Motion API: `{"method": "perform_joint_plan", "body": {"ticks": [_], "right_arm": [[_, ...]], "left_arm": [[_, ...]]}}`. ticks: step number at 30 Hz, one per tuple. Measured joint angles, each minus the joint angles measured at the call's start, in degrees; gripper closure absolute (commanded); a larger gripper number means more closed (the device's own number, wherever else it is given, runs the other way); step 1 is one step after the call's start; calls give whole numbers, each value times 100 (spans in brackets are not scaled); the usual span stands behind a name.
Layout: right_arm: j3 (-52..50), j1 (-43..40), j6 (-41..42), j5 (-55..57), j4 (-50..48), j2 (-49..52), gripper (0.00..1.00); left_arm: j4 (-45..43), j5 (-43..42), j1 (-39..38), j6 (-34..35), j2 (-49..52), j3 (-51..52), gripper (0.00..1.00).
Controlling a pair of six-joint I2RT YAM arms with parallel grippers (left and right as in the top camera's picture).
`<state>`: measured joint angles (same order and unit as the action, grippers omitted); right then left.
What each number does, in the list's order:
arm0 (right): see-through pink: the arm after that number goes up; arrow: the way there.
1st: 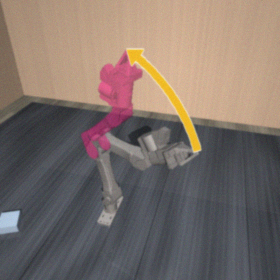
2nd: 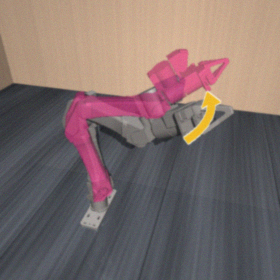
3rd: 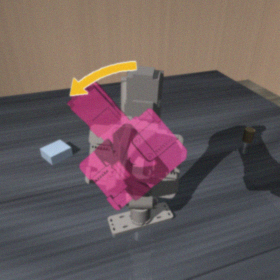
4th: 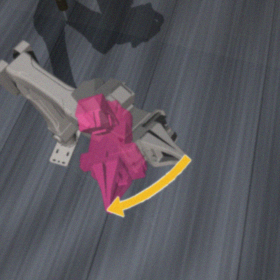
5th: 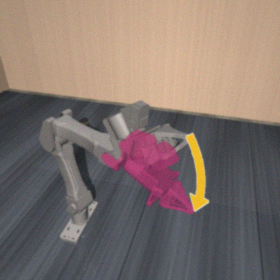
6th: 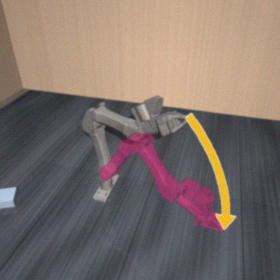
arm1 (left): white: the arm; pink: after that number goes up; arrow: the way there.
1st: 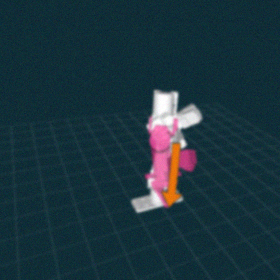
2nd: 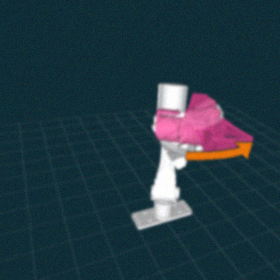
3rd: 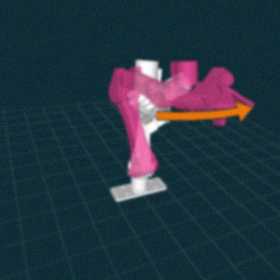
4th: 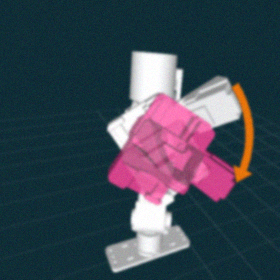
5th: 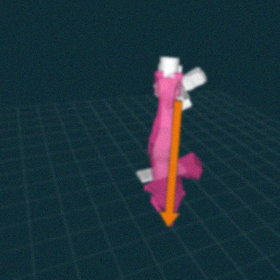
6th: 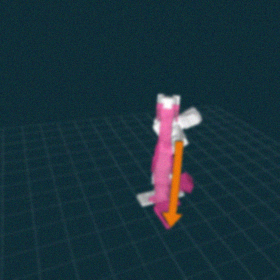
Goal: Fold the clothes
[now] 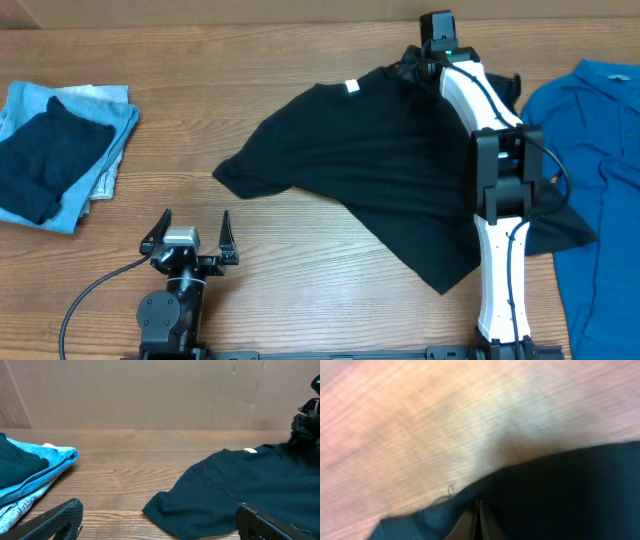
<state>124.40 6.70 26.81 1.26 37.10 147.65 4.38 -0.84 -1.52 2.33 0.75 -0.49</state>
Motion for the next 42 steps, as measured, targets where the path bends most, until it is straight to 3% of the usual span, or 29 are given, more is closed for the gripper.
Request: {"method": "perform_joint_plan", "body": {"ticks": [3,7,9,12,16,19,28,41,42], "right_arm": [[2,0,-94,-188,-566,98,96],[828,9,-595,-258,-243,319,96],[1727,13,-811,-229,343,365,96],[3102,20,-686,214,2157,356,96],[3261,17,-595,417,3939,334,96],[3220,-2,-584,422,4476,334,96],[1458,-286,-890,-101,3515,339,96],[1003,-284,-1569,-107,1235,398,96],[1005,-286,-1602,-109,990,444,80]], "left_arm": [[-2,0,0,0,0,0,0],[0,0,0,0,0,0,0],[-2,0,0,0,0,0,0],[-2,0,0,0,-2,0,0],[0,0,0,0,0,0,0],[-2,0,0,0,0,0,0],[0,-2,0,0,0,0,0],[-2,0,0,0,0,0,0],[0,0,0,0,0,0,0]]}}
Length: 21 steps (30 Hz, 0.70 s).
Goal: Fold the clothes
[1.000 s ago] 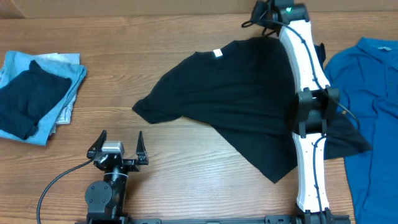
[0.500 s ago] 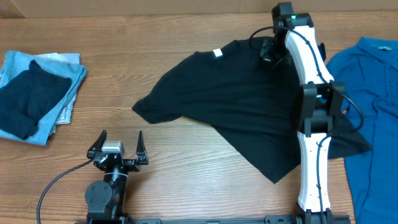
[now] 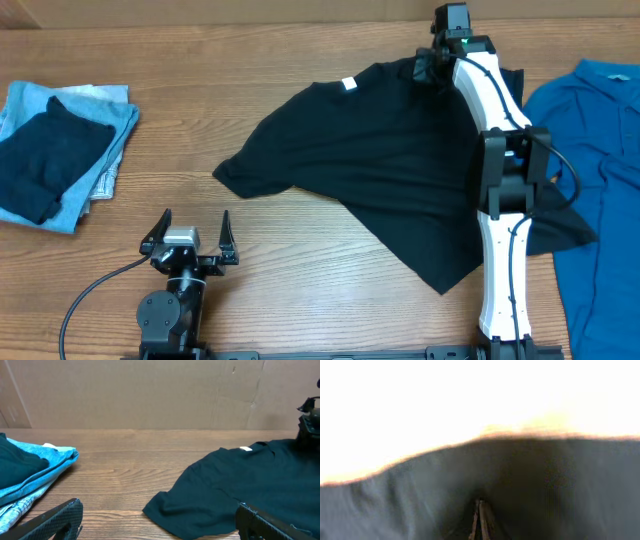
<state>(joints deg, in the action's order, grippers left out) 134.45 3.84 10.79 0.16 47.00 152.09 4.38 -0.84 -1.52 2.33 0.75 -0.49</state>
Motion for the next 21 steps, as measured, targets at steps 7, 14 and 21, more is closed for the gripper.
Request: {"method": "perform_joint_plan", "body": {"ticks": [7,14,21], "right_arm": [[831,33,-81,-621,103,308,40],[3418,26,-61,-741,3965,-114,58],[3871,-92,157,-879,5012,-935,78]], "left_arm": [[-2,-2,0,0,0,0,0],[0,0,0,0,0,0,0],[0,0,0,0,0,0,0]]}}
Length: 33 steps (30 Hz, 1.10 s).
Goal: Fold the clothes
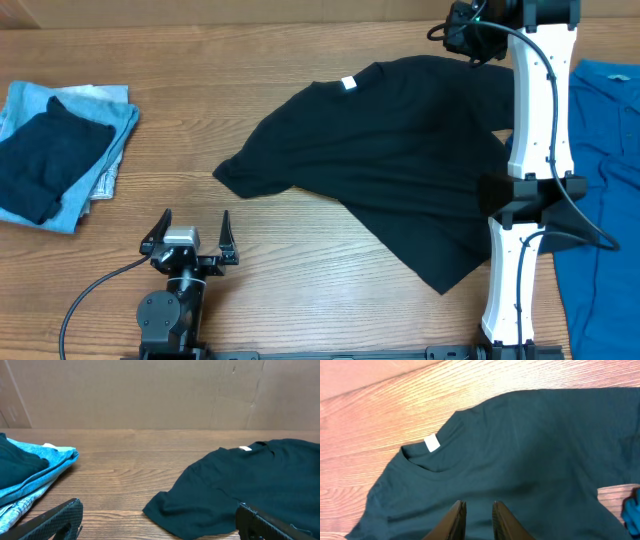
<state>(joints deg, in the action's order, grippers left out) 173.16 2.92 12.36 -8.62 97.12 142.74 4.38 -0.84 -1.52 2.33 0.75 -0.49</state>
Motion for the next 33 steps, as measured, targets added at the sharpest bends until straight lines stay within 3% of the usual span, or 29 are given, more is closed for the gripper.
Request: {"method": "perform_joint_plan", "body": {"ticks": [10,14,17,20,21,22,24,27,31,33], "right_arm": [[-4,-31,94,-404,0,-1224,78],[-802,-31,44,-197,22,-2044,77],[-1884,-31,0,214,-2,-2780,74],[-2924,-31,11,610,-4,-3355,74],[-3182,-31,72,675,2,-3407,91],[-3456,-28,149,721,22,-3416,96],[-3958,-31,278,761,-9,-3414,96],[-4900,-31,350,782,13,-3414,96],[-5727,-31,393,796,13,-3414,96],[-6225,-28,385,741,-31,-3432,96]], "left_arm": [[-17,22,0,-109,0,0,0],[-479,-433,0,-68,0,-9,0],[651,-826,0,400,31,-577,0],[1912,-981,0,527,549,-2116,0],[2282,-1010,0,525,898,-2610,0],[2710,-1032,0,520,1467,-3187,0],[3501,-1091,0,514,2562,-4107,0],[4505,-1576,-66,144,5425,-6384,0],[4507,-1683,-540,-588,7622,-8122,0],[4280,-1939,-667,-817,8762,-8494,0]]}}
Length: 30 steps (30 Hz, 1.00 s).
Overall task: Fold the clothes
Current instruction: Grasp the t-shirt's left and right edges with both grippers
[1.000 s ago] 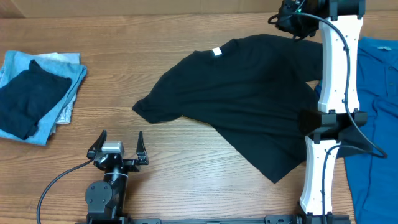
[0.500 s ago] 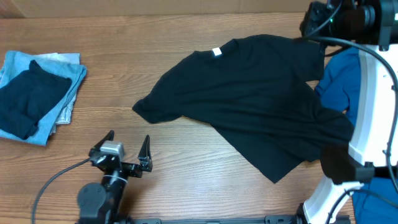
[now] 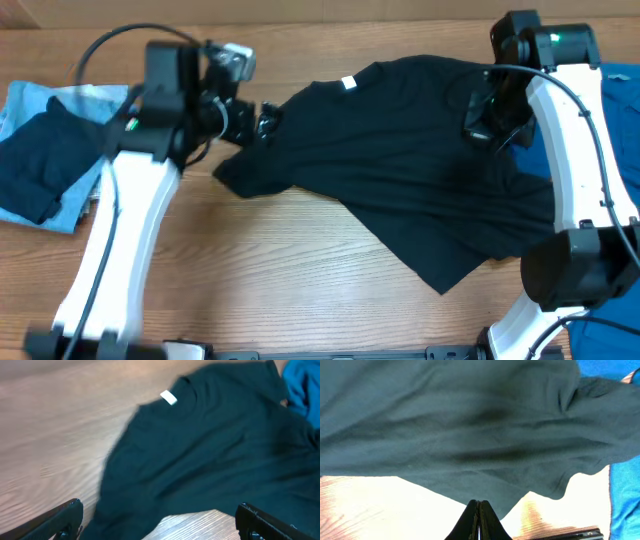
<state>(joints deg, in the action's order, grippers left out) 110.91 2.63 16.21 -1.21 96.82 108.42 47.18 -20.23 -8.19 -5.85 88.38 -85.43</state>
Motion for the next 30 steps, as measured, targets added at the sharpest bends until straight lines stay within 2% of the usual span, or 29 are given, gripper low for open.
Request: {"method": "perform_joint_plan", "body": {"ticks": [3,4,5,6,8,11,15,17,18,22,30], "right_arm": [[-911,-2,0,-57,35,-247,96],[-1060,-2,-2,-125,-44,-343,96],[-1259,-2,-2,-197,-160,-577,96],[-1408,0,0,-284,-238,-833,96],[-1779,0,0,-420,-439,-1528,96],[-2876,0,-42,-662,-940,-2092,96],[-4520,2,-203,-1300,-2039,-2059,94],[-5071,2,-170,-1401,-2186,-2057,82],[-5359,2,-92,-1438,-2203,-2057,72],[-5906,2,533,-1445,-2354,-2057,65],[-6850,2,1749,-1294,-2935,-2057,55]], "left_arm": [[-535,-850,-9,-70,1252,-79,0],[-660,-1113,-9,-81,1558,-74,4],[-874,-1331,-9,-83,1770,-74,12],[-1060,-1515,-9,-85,1899,-74,0],[-1274,-1672,-9,-221,2017,-83,0],[-1294,-1355,-48,-509,2159,-87,0],[-1311,-734,-149,-944,2299,-90,0],[-1224,-389,-151,-1088,2308,-90,0],[-1150,-236,-149,-1209,2308,-92,0],[-1099,234,-149,-1582,2308,-92,0],[-1139,402,-125,-1685,2308,-92,0]]}}
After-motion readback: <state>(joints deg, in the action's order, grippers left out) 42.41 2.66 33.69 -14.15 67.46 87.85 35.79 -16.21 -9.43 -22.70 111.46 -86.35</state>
